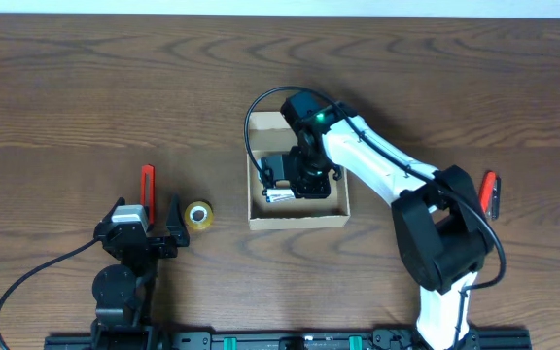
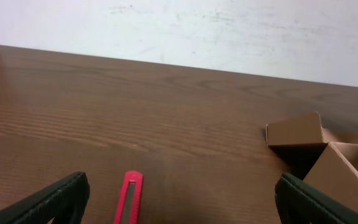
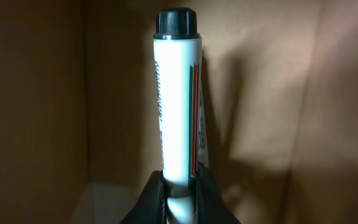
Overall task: Pack container
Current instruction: 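Lower the black-capped marker into the box and open the gripper, then move the right gripper over the red stapler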
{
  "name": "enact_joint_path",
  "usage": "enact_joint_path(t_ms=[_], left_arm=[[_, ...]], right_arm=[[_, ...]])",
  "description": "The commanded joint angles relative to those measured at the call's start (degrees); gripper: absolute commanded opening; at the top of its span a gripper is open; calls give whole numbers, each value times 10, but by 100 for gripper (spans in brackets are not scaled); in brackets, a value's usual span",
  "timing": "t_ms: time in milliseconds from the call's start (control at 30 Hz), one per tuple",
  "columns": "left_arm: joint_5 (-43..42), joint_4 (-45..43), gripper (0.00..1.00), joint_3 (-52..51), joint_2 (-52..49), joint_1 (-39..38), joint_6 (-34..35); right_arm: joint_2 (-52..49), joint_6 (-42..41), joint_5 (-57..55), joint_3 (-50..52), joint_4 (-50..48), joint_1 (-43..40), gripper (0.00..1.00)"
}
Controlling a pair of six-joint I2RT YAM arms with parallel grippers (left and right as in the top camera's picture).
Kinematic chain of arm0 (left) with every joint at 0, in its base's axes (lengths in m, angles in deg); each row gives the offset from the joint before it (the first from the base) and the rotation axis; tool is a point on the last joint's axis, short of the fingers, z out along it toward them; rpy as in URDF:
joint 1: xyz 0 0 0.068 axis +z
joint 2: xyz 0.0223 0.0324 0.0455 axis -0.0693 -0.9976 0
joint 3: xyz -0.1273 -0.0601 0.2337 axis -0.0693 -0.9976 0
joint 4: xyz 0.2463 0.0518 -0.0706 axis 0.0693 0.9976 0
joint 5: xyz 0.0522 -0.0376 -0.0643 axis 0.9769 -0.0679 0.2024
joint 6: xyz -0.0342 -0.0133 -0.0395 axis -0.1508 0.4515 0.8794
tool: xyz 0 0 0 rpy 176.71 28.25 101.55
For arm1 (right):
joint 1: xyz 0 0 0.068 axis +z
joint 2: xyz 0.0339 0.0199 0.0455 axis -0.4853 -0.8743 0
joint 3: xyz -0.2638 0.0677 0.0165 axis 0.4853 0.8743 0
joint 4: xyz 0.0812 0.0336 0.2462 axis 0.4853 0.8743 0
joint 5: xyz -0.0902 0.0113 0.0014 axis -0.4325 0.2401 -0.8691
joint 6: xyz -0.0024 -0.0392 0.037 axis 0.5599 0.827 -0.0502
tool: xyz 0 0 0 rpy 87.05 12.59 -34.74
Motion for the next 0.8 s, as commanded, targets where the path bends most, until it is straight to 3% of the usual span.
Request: enact_joint_path(t_ms=[0, 33, 67, 100, 367, 567, 667, 700, 733, 767], left_arm=[[-15, 22, 95, -11, -2, -1, 4], [-15, 22, 95, -11, -2, -1, 4], [-15, 22, 95, -11, -2, -1, 4], [-15, 22, 95, -11, -2, -1, 4], [-15, 22, 95, -11, -2, -1, 4], [-15, 22, 95, -11, -2, -1, 4], [-14, 23, 95, -11, -2, -1, 4], [-14, 23, 95, -11, -2, -1, 4], [-14, 23, 95, -11, -2, -1, 4], [-14, 23, 95, -11, -2, -1, 4]], right_arm=[[-2, 10, 1, -3, -2, -5, 3], [-2, 10, -2, -3, -2, -5, 10], [-2, 7, -7, -3, -2, -5, 27], [-2, 4, -10, -3, -2, -5, 32], [17, 3, -17, -24, 16, -5, 29], [116, -72, -14, -97, 16, -31, 34], [170, -178, -11, -127, 9, -65, 66], [193, -239, -11, -136, 13, -86, 64], [207, -276, -11, -140, 18, -100, 54], [227, -320, -12, -143, 28, -121, 37]])
